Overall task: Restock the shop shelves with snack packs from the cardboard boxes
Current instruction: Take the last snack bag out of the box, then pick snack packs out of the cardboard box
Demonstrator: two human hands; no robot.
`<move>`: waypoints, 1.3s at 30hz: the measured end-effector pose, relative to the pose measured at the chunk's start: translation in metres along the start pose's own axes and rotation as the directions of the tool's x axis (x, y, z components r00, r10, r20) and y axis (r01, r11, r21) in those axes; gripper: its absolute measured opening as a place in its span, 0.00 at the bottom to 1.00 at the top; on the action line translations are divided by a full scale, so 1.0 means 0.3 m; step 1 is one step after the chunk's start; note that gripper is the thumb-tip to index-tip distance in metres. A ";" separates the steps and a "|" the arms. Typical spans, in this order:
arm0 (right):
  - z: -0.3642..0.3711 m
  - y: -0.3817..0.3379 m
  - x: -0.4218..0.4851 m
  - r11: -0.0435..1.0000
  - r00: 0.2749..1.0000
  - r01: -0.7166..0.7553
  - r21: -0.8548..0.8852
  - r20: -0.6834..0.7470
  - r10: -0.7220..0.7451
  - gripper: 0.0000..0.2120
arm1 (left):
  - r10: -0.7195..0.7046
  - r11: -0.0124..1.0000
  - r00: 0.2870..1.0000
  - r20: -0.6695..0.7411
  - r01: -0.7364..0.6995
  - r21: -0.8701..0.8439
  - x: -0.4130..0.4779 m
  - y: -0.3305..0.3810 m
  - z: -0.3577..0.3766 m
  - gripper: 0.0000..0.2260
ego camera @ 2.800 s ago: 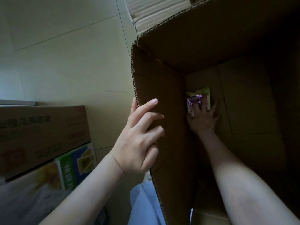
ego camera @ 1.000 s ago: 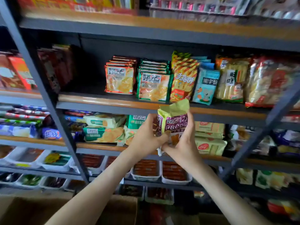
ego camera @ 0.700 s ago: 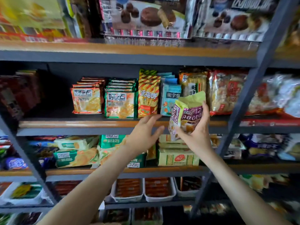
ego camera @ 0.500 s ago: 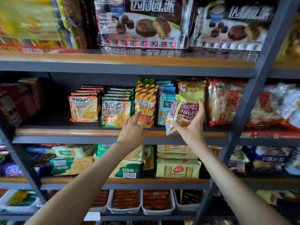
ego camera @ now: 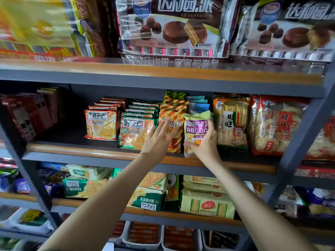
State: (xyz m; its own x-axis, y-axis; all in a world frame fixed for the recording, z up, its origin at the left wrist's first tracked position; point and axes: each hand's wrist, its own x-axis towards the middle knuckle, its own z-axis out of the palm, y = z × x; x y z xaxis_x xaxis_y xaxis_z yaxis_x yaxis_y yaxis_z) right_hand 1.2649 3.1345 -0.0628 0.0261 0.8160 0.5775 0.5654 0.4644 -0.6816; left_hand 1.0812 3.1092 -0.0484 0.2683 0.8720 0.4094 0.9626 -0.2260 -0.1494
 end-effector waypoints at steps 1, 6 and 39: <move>0.006 0.008 -0.006 1.000 1.000 -0.010 -0.016 -0.011 0.010 0.55 | -0.018 1.000 1.000 0.007 0.018 0.002 0.015 0.000 0.002 0.37; -0.014 0.024 -0.020 0.980 0.992 -0.128 -0.150 -0.042 0.123 0.55 | -0.039 0.999 0.998 0.041 0.039 0.013 0.052 -0.006 0.022 0.36; 0.345 0.395 -1.129 0.909 0.788 0.147 -0.390 0.602 0.131 0.32 | -0.111 0.779 0.793 0.599 0.444 -0.443 -1.195 0.113 0.670 0.22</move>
State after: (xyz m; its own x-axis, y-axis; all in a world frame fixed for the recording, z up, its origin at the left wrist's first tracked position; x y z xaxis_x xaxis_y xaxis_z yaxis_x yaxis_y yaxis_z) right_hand 1.2377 2.9487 -0.3856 -0.4018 0.9108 0.0950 0.8395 0.4078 -0.3592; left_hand 1.0099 2.8762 -0.3812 0.0833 0.9766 -0.1982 0.8859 0.0185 0.4635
